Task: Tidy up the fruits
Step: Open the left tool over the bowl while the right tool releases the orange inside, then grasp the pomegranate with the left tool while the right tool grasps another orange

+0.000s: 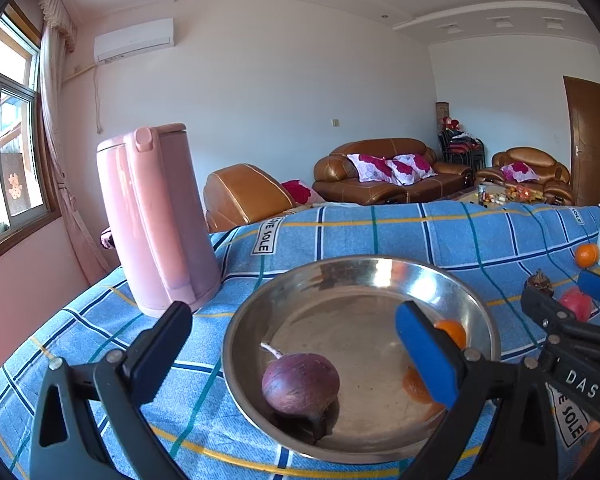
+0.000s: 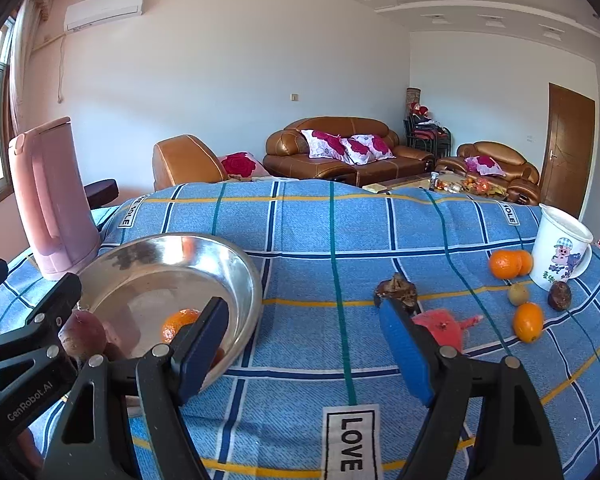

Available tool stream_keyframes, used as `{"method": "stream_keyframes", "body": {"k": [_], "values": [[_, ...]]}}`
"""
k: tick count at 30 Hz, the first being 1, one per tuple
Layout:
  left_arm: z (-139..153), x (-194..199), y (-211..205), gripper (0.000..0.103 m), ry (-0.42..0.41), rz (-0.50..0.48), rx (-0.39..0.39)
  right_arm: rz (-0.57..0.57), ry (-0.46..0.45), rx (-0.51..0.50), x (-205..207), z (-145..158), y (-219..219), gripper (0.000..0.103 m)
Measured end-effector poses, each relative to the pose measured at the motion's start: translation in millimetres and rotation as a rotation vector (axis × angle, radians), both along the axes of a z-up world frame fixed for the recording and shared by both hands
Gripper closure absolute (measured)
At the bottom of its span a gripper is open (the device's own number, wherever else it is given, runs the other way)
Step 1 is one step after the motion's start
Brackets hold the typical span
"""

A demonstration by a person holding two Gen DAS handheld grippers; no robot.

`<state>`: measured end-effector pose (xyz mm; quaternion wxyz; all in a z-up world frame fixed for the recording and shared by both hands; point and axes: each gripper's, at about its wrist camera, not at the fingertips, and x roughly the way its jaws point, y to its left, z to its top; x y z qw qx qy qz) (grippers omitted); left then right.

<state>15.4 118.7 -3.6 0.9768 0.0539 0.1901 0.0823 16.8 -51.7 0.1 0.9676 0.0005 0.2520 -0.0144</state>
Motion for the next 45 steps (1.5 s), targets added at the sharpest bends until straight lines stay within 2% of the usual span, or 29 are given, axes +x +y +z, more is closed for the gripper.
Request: {"method": "stream_keyframes", "body": {"k": [4,12,23,39,45], "values": [[-0.2,-6.0,-11.4,0.000,-0.001,-0.016,0.021,-0.014,-0.003,-0.006,-2.3,0.6,-12.8,0.024],[0.4,-14.8,-42.1,0.000,0.013,-0.081,-0.003,-0.051,-0.002,-0.016,-6.8,1.5,-42.8,0.024],[-1.6,-18.8,-104.8,0.000,0.047,-0.195,0.030,-0.152,0.009,-0.012,-14.4,1.9,-113.1,0.024],[-9.5,1.8,-193.6,0.000,0.149,-0.365,0.037,-0.325,0.035,0.018,-20.2,1.2,-223.5,0.024],[-16.9,31.0,-224.7,0.000,0.253,-0.412,0.014,-0.373,0.055,0.053,-21.8,-0.9,-251.5,0.024]]}}
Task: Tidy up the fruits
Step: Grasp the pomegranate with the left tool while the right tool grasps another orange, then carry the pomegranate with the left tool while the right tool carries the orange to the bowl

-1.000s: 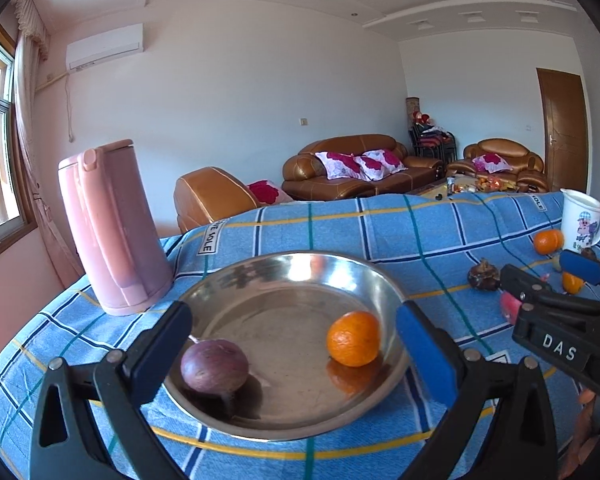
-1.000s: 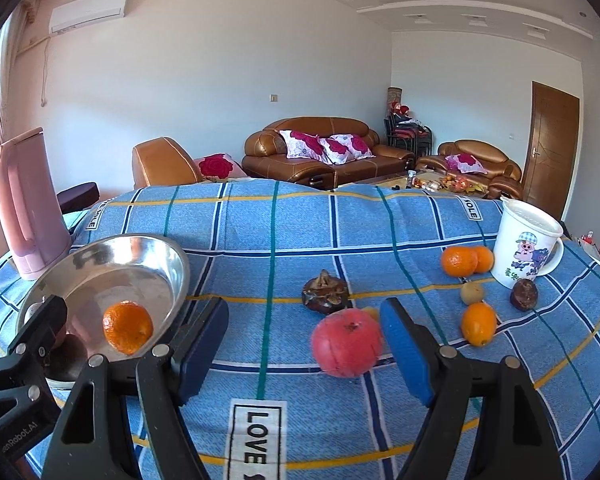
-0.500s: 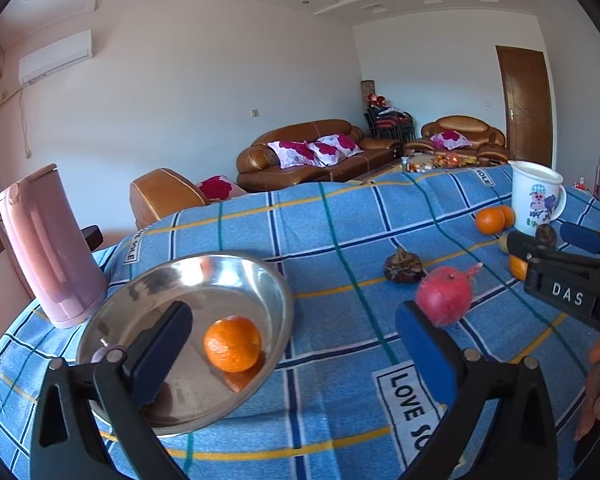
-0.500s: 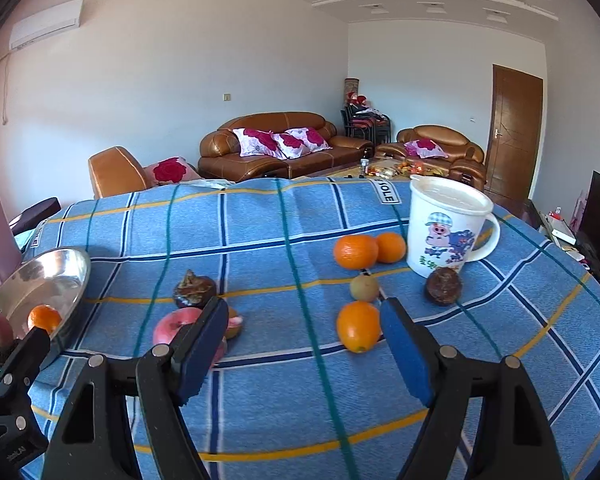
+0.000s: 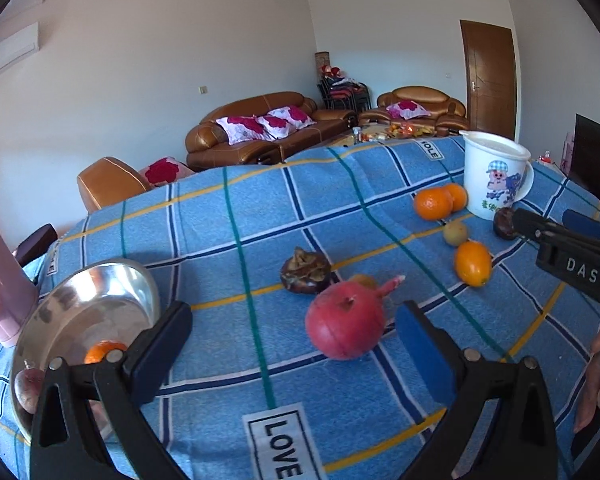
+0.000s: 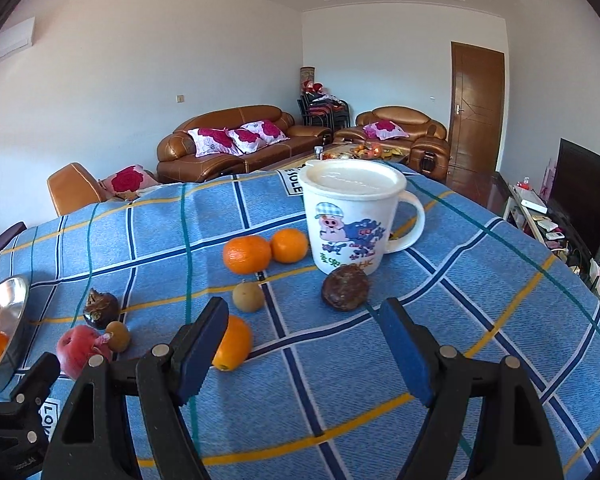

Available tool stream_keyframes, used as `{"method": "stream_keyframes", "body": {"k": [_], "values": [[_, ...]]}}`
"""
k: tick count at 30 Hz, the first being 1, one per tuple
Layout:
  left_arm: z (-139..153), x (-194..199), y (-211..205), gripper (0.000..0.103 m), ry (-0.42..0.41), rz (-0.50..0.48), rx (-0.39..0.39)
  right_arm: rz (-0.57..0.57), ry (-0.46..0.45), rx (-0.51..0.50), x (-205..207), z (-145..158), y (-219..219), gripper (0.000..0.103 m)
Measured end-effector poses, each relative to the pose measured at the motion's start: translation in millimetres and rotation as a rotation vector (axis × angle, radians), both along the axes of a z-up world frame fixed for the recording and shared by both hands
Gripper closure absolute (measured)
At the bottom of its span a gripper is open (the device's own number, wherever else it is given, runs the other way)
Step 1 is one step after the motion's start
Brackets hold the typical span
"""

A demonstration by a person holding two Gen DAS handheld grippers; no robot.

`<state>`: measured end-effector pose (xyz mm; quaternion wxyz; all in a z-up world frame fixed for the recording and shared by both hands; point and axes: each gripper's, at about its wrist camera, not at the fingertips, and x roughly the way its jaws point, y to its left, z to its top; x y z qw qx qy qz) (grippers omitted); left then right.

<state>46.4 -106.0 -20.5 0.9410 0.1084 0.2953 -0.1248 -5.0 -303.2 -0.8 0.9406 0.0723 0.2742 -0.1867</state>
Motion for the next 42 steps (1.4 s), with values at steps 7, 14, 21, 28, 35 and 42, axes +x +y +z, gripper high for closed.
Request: {"method": "stream_keyframes", "body": {"k": [7,14,21,28,35,42], "values": [[-18.8,29.3,-22.6,0.021,0.146,-0.004,0.026,-0.061,-0.021,0.063,-2.6,1.4,-20.5,0.024],[-24.3,32.3,-25.8,0.049,0.204,-0.030,0.011,-0.050,0.011,0.143,4.8,-4.9,-31.3,0.024],[-9.6,20.1,16.3,0.049,0.152,0.048,-0.193,0.113,0.046,0.106,17.8,-8.9,-0.5,0.024],[-3.5,11.2,43.9,0.049,0.087,0.158,-0.191,0.191,0.136,0.070,37.1,-16.3,20.9,0.024],[-3.8,9.6,44.4,0.049,0.079,0.163,-0.174,0.232,0.267,0.165,61.1,-37.7,14.7,0.049],[-2.3,4.2,42.2,0.049,0.068,0.150,-0.158,0.237,0.296,0.083,65.0,-38.8,28.7,0.065]]}}
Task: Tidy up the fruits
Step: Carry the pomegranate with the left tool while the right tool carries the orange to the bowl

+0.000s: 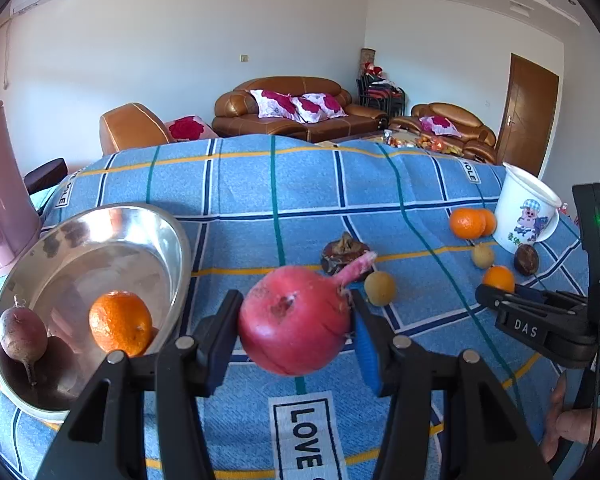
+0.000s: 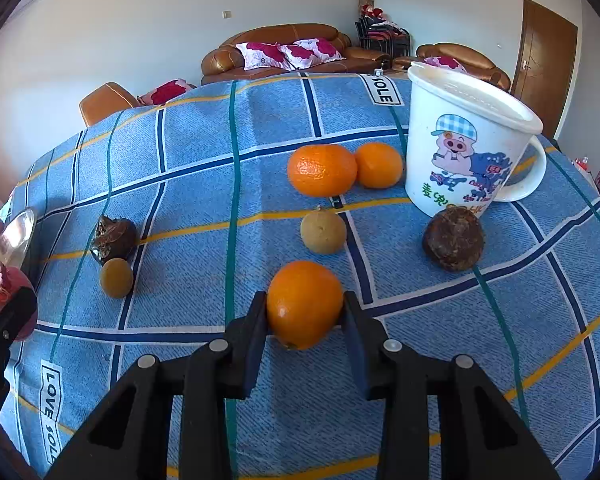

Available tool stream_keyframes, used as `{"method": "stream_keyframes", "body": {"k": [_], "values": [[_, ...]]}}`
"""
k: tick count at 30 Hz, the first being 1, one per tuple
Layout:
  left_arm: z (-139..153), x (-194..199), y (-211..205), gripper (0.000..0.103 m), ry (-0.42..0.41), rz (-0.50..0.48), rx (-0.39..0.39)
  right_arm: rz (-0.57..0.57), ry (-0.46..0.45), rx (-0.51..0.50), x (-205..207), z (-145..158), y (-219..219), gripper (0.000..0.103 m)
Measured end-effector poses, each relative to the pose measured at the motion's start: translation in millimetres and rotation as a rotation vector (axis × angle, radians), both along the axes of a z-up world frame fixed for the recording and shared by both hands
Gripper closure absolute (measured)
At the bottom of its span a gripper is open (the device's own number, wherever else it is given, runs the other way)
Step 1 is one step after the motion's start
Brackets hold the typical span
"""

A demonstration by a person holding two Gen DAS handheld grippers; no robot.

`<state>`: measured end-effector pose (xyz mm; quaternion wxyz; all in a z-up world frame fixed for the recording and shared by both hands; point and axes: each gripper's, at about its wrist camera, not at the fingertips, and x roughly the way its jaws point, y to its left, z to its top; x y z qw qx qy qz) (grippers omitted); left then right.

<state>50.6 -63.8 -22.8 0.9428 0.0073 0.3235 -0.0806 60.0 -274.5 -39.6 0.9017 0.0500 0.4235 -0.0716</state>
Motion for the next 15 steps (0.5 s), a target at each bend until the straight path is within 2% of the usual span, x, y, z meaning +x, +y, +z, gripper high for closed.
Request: {"method": "stream_keyframes", "body": {"k": [4,11,15], "values": [[0.1,-1.9,0.3,0.049,-0.009,0.003,0.002,-0.015,-0.041,-0.037,-6.0,6.7,2.4,0.065],[2.9,-7.2,1.1,0.049,-0.031,0.004,0.019,-0.049,-0.262,-0.104,-43.2,34.9,8.3,0.065],[3.6,-11.0,2.8,0.049,-0.041,0.003,0.030,-0.062,-0.317,-0.129,-53.9,41.7,16.8,0.065]]}}
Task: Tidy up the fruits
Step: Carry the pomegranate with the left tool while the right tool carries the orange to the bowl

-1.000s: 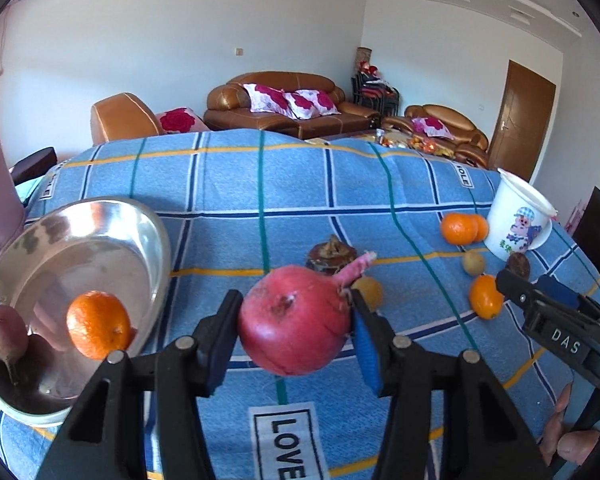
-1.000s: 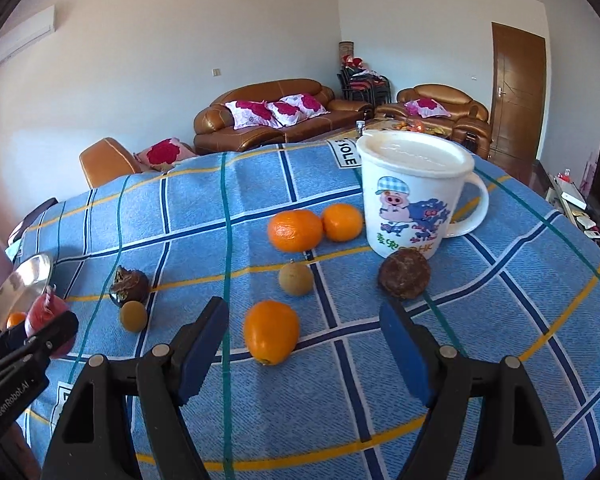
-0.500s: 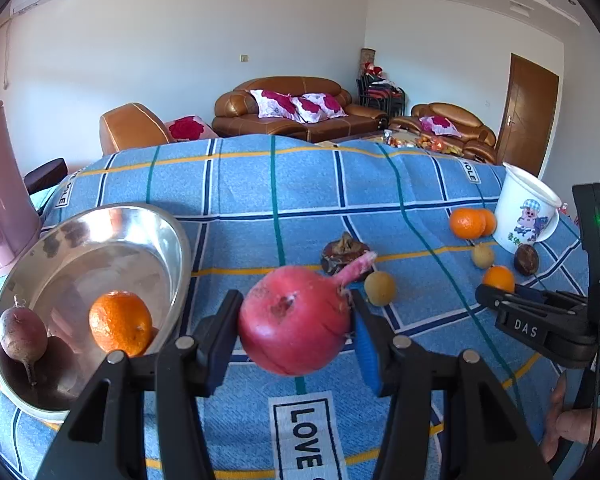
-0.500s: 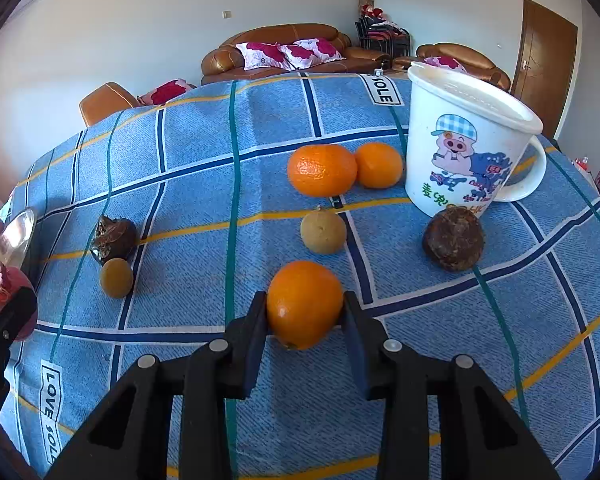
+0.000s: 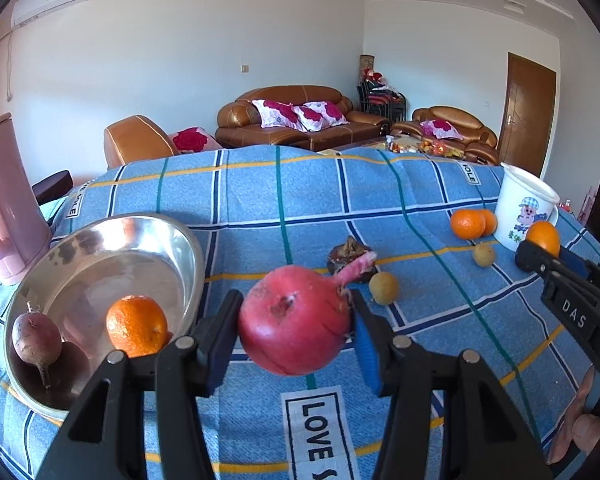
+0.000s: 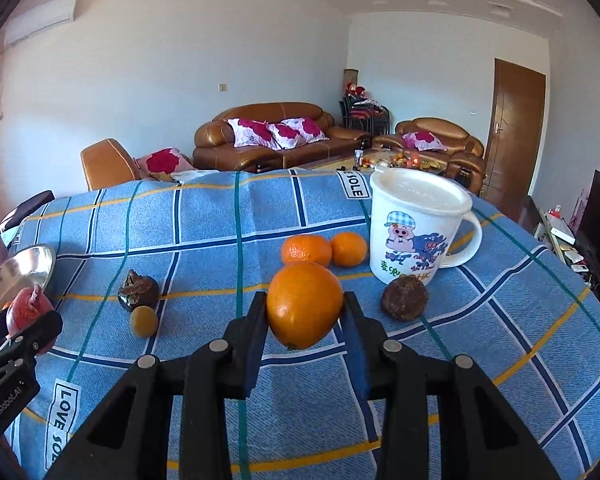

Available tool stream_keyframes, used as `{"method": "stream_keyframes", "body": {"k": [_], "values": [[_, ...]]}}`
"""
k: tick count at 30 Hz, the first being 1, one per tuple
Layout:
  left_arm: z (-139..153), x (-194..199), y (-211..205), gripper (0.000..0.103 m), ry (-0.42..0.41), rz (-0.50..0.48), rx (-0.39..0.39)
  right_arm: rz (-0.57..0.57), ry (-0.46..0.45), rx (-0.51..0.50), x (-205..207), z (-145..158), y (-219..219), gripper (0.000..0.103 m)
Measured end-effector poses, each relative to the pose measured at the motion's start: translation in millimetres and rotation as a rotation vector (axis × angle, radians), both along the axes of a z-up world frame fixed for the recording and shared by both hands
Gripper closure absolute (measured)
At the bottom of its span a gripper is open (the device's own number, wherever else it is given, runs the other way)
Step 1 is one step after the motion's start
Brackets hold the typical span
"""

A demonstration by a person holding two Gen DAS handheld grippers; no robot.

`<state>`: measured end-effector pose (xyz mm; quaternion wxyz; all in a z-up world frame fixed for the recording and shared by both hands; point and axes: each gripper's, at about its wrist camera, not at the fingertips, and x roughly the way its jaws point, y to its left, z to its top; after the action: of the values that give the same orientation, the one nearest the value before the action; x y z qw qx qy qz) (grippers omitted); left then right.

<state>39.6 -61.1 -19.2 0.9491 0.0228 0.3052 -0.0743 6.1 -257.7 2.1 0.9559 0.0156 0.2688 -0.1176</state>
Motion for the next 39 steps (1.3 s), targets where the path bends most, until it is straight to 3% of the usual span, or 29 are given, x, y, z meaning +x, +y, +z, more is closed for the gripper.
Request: {"method": "stream_keyframes", "body": {"k": [21,39], "values": [[1.8,-23.4,29.5,0.049,-0.018,0.013,0.016,0.080,-0.042,-0.039,-23.6,4.4,76.6,0.065],[1.7,-22.6,90.2,0.049,-0.017,0.065,0.029,0.173,-0.020,-0.048,-16.0,0.8,147.6,0.064]]}}
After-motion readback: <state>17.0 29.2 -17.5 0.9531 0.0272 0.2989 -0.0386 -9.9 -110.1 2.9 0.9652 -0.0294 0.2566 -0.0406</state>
